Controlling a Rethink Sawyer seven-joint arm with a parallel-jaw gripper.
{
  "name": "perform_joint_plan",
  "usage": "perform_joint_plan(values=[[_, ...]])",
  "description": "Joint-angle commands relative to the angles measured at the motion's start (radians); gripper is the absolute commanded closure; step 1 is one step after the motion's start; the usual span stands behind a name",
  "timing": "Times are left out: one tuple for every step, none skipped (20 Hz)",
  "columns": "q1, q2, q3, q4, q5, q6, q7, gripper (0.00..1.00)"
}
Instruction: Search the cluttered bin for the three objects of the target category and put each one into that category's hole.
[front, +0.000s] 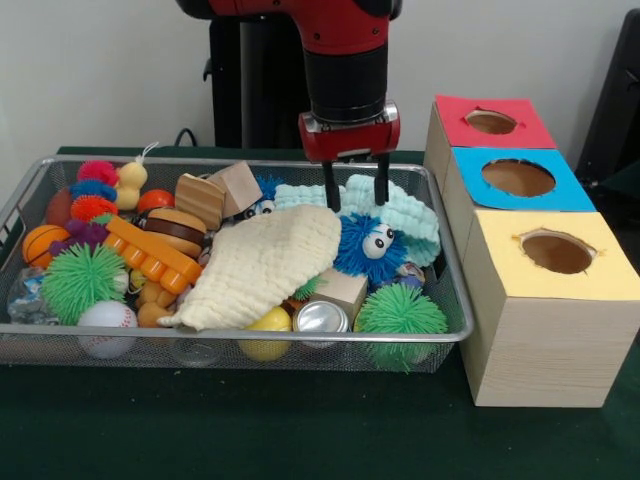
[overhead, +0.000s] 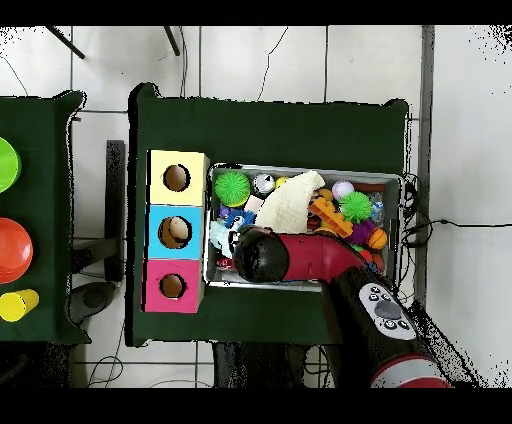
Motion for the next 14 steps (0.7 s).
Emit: perform_joint_plan(values=[[-0.016, -0.140, 0.002, 0.074, -0.047, 0.098, 0.005, 0.00], [-0.018, -0.166, 0.004, 0.081, -0.039, 0.118, 0.000, 0.00], [-0.012, -0.190, 0.003, 0.083, -0.033, 0.138, -0.003, 0.00], [-0.012, -0.219, 0.005, 0.084, -0.022, 0.165, -0.010, 0.00], [-0.007, -0.241, 0.007, 0.080, -0.016, 0.189, -0.015, 0.00], [-0.003, -0.264, 0.007, 0.068, -0.008, 0.227, -0.025, 0.00], [-0.002, -0.270, 0.007, 0.064, -0.008, 0.237, -0.025, 0.00], [0.000, -0.276, 0.008, 0.060, -0.008, 0.248, -0.025, 0.00], [0.001, -0.283, 0.009, 0.056, -0.009, 0.259, -0.025, 0.00], [-0.002, -0.287, 0.013, 0.025, -0.003, 0.285, -0.028, 0.00], [-0.006, -0.292, 0.018, -0.006, 0.003, 0.311, -0.031, 0.00], [-0.009, -0.279, 0.025, -0.027, 0.000, 0.318, -0.033, 0.00], [-0.013, -0.266, 0.031, -0.049, -0.003, 0.324, -0.034, 0.00], [-0.017, -0.251, 0.036, -0.073, -0.005, 0.331, -0.037, 0.00]])
